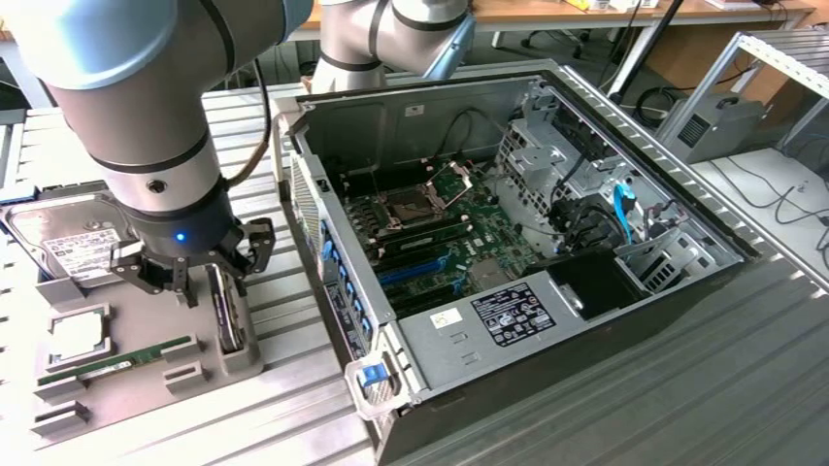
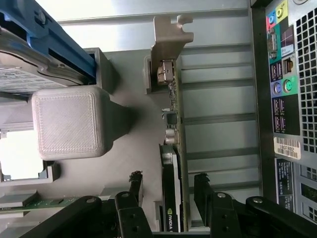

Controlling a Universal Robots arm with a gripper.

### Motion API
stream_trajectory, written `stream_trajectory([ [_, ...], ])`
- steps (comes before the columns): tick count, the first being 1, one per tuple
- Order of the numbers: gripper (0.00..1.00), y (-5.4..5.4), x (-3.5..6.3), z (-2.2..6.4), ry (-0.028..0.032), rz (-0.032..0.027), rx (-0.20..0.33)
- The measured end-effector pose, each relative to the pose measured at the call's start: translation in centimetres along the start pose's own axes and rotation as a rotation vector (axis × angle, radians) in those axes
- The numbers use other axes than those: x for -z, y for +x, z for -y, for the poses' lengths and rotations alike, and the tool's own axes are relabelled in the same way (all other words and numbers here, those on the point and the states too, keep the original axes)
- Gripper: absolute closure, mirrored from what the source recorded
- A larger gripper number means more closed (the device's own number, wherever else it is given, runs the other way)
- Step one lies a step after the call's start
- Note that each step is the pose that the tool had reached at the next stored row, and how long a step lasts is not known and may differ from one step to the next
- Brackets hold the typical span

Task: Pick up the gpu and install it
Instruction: 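Pick up the gpu and move the gpu toward the slot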

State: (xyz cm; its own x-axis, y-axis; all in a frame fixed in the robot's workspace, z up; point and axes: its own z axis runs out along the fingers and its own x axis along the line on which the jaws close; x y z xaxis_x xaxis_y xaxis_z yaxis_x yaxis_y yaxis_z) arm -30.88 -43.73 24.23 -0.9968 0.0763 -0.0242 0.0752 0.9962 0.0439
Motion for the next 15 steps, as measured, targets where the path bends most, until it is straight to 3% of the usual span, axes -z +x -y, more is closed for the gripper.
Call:
stream_trajectory([
  [15, 0.46, -0.15, -0.24, 0.05, -0.0001, 0.0002, 0.000],
])
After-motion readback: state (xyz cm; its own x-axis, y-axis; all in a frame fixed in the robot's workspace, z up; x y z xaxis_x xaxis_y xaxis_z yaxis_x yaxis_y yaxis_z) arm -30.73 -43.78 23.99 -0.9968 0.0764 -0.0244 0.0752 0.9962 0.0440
